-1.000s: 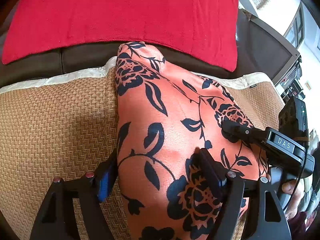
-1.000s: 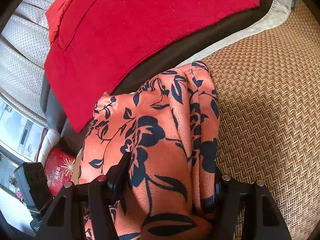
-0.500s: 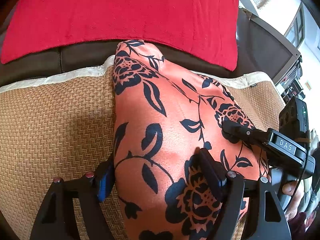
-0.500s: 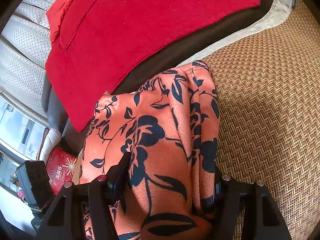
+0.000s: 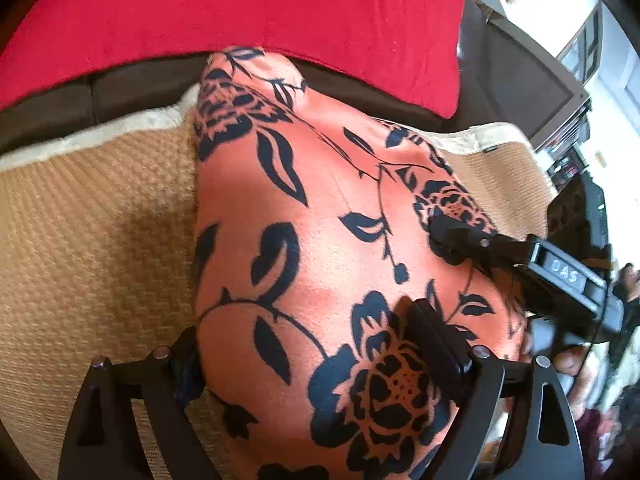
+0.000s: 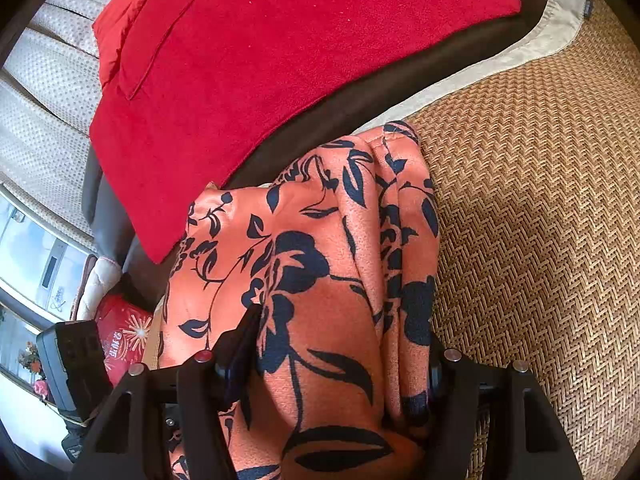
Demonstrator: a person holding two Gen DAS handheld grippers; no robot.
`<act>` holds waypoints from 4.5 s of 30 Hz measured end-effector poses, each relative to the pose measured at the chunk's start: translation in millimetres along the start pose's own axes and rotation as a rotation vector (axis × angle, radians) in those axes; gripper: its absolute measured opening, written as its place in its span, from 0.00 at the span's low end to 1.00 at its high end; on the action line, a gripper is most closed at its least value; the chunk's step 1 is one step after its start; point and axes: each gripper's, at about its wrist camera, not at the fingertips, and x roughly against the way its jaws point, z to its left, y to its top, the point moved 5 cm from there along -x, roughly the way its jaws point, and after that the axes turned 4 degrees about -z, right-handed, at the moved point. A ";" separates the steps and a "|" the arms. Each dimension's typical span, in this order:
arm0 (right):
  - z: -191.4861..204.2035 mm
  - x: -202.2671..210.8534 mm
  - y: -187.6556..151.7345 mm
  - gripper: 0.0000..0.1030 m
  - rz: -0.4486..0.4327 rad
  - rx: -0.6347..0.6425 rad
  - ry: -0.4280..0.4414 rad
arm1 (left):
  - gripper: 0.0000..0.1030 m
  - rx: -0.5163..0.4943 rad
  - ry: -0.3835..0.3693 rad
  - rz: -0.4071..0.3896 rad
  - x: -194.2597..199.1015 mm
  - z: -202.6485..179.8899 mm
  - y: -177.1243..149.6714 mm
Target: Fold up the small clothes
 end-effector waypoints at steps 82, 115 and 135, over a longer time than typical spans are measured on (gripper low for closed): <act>103.8 -6.1 -20.7 0.46 -0.109 0.149 0.077 | 0.68 -0.039 0.591 -0.203 109.7 113.9 -17.6; 88.0 34.0 -97.2 0.50 0.080 0.229 -0.100 | 0.74 -0.069 0.673 -0.437 214.5 56.5 -35.5; 201.1 244.8 -95.3 0.68 -0.367 0.499 -0.141 | 0.97 -0.147 0.788 -0.687 357.4 -58.5 -60.8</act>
